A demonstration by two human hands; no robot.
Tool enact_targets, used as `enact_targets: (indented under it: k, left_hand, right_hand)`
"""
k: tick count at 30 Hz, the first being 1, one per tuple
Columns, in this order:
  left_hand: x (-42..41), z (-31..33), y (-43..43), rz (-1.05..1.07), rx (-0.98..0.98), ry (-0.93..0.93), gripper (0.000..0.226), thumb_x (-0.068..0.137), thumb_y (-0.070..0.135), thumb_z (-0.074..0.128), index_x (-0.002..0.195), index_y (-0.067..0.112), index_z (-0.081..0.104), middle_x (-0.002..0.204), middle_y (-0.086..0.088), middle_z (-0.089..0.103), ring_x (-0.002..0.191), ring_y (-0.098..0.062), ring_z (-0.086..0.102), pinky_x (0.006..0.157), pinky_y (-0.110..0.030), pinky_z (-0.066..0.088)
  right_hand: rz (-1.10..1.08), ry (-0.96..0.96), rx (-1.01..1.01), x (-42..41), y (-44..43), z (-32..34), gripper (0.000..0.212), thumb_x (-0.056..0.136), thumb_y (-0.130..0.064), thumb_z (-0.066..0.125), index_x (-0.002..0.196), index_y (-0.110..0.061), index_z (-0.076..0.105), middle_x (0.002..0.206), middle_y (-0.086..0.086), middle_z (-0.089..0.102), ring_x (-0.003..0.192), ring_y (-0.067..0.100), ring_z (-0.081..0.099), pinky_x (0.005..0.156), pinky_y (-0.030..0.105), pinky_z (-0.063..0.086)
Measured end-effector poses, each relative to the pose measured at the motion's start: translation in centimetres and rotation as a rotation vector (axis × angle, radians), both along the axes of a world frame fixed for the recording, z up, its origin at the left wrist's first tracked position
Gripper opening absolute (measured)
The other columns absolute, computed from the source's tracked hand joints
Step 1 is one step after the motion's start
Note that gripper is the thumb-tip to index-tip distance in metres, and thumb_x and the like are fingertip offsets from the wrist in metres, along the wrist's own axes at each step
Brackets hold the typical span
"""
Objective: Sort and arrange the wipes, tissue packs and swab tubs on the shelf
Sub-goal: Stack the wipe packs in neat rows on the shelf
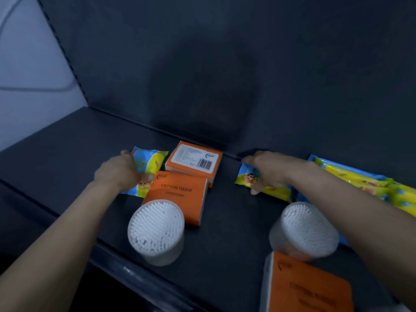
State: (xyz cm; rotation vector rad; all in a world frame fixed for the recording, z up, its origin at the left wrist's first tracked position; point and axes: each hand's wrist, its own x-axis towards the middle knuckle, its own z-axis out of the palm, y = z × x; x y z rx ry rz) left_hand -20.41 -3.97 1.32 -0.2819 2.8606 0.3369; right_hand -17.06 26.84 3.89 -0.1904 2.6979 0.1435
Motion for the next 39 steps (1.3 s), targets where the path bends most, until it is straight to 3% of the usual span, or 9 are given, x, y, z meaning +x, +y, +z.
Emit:
enact_targets:
  k: [4,7,10,15,22,25,28,35,39]
  left_hand:
    - [-0.2,0.4,0.5,0.025,0.067,0.036,0.086,0.067,0.041,0.08,0.126,-0.004,0.037,0.127,-0.025,0.036,0.111,-0.041,0.048,0.089,-0.042,0.042]
    - [-0.1,1.2,0.8,0.014,0.085,0.152,0.068,0.074,0.03,0.076,0.12,-0.004,0.041,0.122,-0.026,0.039,0.106,-0.045,0.05,0.084,-0.043,0.042]
    - [0.5,2.4,0.5,0.006,0.11,0.332,0.045,0.079,0.019,0.069,0.104,-0.002,0.04,0.114,-0.03,0.047,0.101,-0.049,0.05,0.077,-0.045,0.04]
    - [2.6,5.1,0.7,-0.014,0.216,0.569,0.034,0.08,0.01,0.063,0.093,0.006,0.032,0.089,-0.018,0.049,0.085,-0.042,0.051,0.063,-0.038,0.032]
    - [6.3,8.3,3.4,-0.132,0.475,0.62,0.035,0.079,0.016,0.069,0.097,0.011,0.039,0.092,-0.003,0.051,0.072,-0.018,0.05,0.053,-0.03,0.034]
    - [7.7,8.9,5.2,-0.171,0.533,0.623,0.035,0.079,0.015,0.07,0.098,0.01,0.041,0.087,0.002,0.051,0.066,-0.002,0.047,0.049,-0.021,0.032]
    - [8.9,9.3,7.2,-0.2,0.616,0.606,0.037,0.079,0.013,0.069,0.101,0.012,0.039,0.083,0.007,0.053,0.069,-0.004,0.052,0.05,-0.019,0.036]
    - [11.5,9.3,13.2,-0.31,0.729,0.614,0.036,0.076,0.006,0.067,0.101,0.011,0.042,0.086,0.006,0.057,0.074,-0.01,0.057,0.064,-0.028,0.048]
    - [12.1,9.3,16.9,-0.339,0.873,0.596,0.031,0.078,0.006,0.065,0.103,0.017,0.049,0.086,0.014,0.058,0.076,0.001,0.058,0.058,-0.011,0.046]
  right_hand:
    - [0.018,0.037,0.011,0.2,-0.5,0.2,0.069,0.071,-0.038,0.072,0.134,-0.027,0.046,0.125,0.007,0.052,0.112,0.028,0.052,0.089,0.036,0.048]
    - [0.004,0.093,-0.017,0.5,-0.9,0.8,0.032,0.075,-0.033,0.065,0.1,-0.015,0.06,0.089,0.006,0.054,0.078,0.026,0.053,0.066,0.03,0.047]
    - [-0.003,0.149,-0.049,0.4,-1.5,1.5,0.018,0.083,-0.024,0.056,0.092,-0.009,0.058,0.081,0.007,0.05,0.072,0.026,0.051,0.061,0.029,0.042]
    - [-0.001,0.288,-0.165,0.3,-2.1,2.4,0.015,0.086,-0.016,0.05,0.098,-0.009,0.056,0.089,0.01,0.055,0.078,0.028,0.054,0.065,0.034,0.048]
    - [0.084,0.544,-0.462,1.3,-0.8,4.6,0.025,0.081,-0.009,0.056,0.095,-0.026,0.066,0.101,0.002,0.052,0.095,0.019,0.05,0.085,0.033,0.044]
    - [0.049,0.578,-0.565,3.2,0.5,5.8,0.033,0.078,-0.003,0.056,0.094,-0.027,0.069,0.088,0.001,0.058,0.08,0.014,0.052,0.074,0.025,0.042]
    - [-0.054,0.551,-0.718,5.5,2.1,6.7,0.033,0.073,0.0,0.054,0.086,-0.027,0.068,0.066,-0.005,0.064,0.058,0.002,0.053,0.059,0.014,0.041]
    - [-0.221,0.509,-1.004,10.5,6.4,7.7,0.006,0.076,-0.02,0.063,0.079,-0.02,0.068,0.068,0.009,0.067,0.06,0.017,0.063,0.06,0.036,0.055]
    - [-0.293,0.625,-0.915,13.4,9.4,7.6,0.033,0.07,-0.053,0.069,0.076,-0.021,0.069,0.074,0.004,0.069,0.064,0.009,0.057,0.065,0.031,0.052]
